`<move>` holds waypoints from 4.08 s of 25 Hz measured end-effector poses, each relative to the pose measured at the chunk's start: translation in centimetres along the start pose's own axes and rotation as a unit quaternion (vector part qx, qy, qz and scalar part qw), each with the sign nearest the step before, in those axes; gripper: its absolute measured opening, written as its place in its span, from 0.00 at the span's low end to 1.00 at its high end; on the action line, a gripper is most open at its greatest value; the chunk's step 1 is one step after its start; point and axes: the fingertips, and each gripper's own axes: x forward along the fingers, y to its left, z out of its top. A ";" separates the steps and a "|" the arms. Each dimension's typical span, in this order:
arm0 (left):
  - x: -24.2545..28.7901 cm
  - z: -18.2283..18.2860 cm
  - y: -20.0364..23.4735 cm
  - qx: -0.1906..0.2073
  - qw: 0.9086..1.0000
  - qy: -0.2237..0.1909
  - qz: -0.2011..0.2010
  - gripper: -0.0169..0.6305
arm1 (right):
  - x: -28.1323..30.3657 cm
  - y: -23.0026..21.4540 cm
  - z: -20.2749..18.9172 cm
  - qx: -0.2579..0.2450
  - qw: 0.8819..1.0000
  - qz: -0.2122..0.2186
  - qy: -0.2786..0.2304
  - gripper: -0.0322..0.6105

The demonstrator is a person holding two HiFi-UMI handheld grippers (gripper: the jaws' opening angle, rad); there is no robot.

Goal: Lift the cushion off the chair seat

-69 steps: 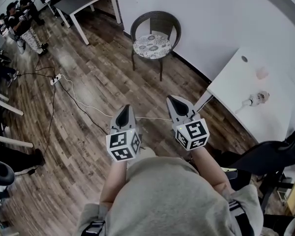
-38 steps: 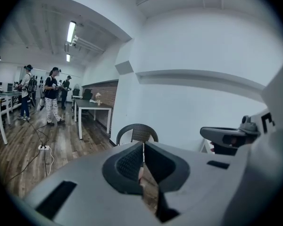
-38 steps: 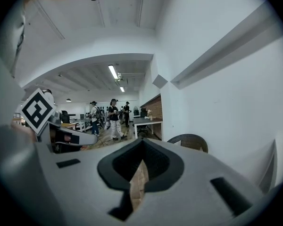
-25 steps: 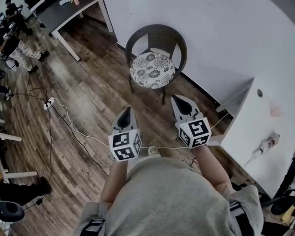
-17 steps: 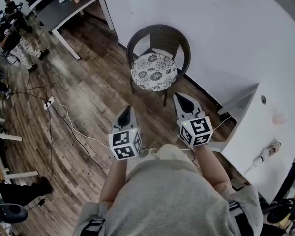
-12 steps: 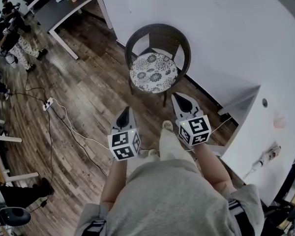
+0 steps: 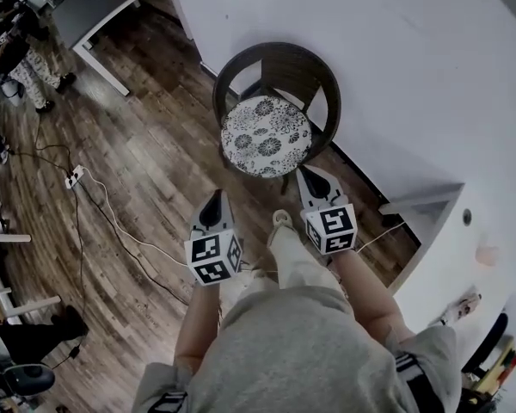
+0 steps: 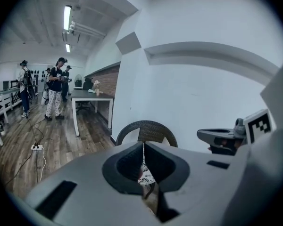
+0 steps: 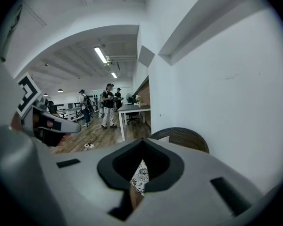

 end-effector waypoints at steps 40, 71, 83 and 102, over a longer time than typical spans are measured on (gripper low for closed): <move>21.9 -16.2 3.7 -0.041 0.991 0.128 0.004 0.04 | 22.7 -9.5 -40.1 0.030 0.950 0.010 0.311 0.29; 22.0 -17.0 3.1 -0.044 0.988 0.148 -0.015 0.04 | 24.7 -9.4 -42.3 -0.008 0.927 0.016 0.375 0.11; 17.3 -12.7 2.0 -0.038 0.991 0.121 -0.030 0.04 | 21.1 -7.7 -35.1 0.000 0.941 -0.012 0.339 0.10; 4.3 -7.3 -0.4 -0.032 0.996 0.065 -0.043 0.04 | 9.3 -3.0 -23.2 0.019 0.966 -0.064 0.248 0.09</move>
